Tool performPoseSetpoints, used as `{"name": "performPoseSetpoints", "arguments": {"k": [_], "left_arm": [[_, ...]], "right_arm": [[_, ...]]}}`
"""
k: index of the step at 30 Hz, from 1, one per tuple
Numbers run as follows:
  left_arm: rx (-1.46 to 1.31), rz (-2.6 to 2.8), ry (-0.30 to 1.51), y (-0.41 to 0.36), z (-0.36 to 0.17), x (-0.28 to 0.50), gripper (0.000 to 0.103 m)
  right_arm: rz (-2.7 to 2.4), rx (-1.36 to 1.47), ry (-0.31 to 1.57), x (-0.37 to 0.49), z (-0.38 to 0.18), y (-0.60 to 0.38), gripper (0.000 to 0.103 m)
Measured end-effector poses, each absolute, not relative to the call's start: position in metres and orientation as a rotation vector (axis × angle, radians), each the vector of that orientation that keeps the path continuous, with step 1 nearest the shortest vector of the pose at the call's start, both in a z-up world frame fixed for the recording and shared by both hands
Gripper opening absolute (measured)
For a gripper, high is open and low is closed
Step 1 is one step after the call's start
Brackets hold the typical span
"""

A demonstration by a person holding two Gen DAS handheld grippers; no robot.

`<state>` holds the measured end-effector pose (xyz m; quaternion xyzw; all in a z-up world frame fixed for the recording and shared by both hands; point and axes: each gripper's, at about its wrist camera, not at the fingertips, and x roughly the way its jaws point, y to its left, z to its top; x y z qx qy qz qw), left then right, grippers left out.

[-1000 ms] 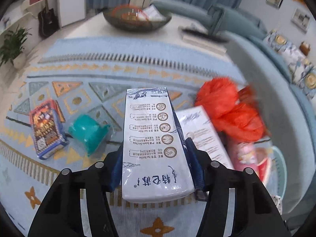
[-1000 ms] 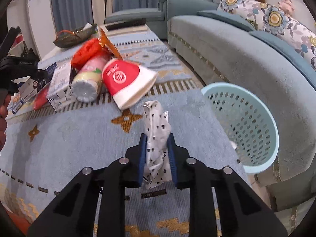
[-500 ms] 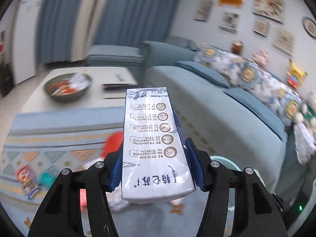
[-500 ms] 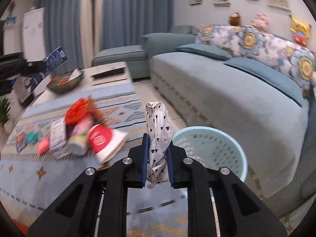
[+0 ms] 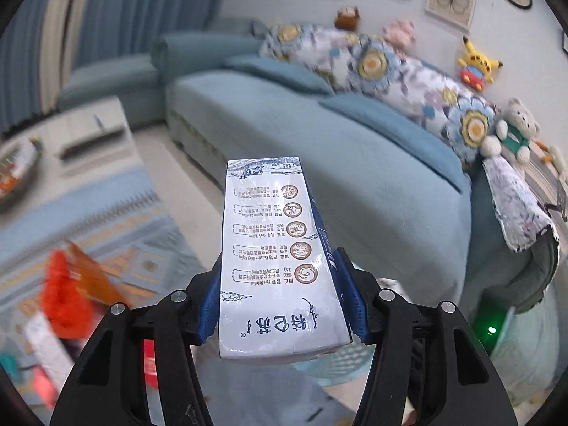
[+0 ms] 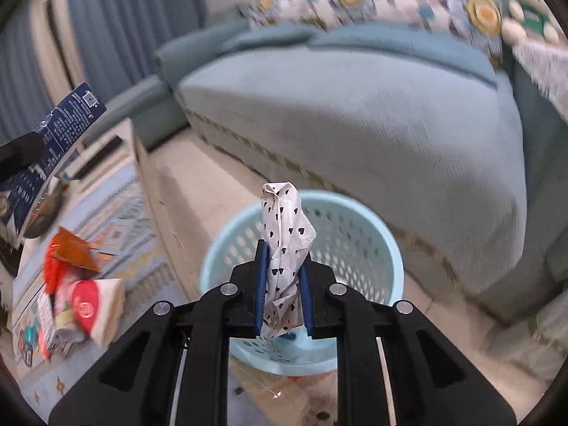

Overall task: Collect trash
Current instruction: 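Carry both items over the blue basket and open both tools to release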

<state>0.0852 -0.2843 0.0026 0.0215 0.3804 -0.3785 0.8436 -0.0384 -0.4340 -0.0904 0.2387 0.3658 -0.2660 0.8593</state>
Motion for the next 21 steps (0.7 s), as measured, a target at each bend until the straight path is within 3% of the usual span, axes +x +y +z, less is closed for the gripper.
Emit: {"name": "performPoseSetpoints", "arguments": {"k": [9, 10, 11, 13, 21], "left_arm": [[0.075, -0.882, 1.064, -0.335, -0.094, 0.105, 0.056], [0.076, -0.887, 1.067, -0.333, -0.095, 0.106, 0.060], [0.089, -0.890, 1.066, -0.332, -0.096, 0.106, 0.068], [0.100, -0.884, 1.033, -0.325, -0.089, 0.104, 0.078], [0.078, -0.876, 0.930, -0.287, -0.038, 0.092, 0.081]], "right_arm": [[-0.537, 0.636, 0.907, -0.028, -0.139, -0.465, 0.018], [-0.537, 0.641, 0.904, -0.028, -0.139, -0.466, 0.027], [-0.539, 0.646, 0.899, -0.032, -0.139, -0.468, 0.044], [-0.551, 0.657, 0.872, -0.037, -0.137, -0.471, 0.062], [-0.505, 0.627, 0.799, -0.045, -0.114, -0.460, 0.062]]}}
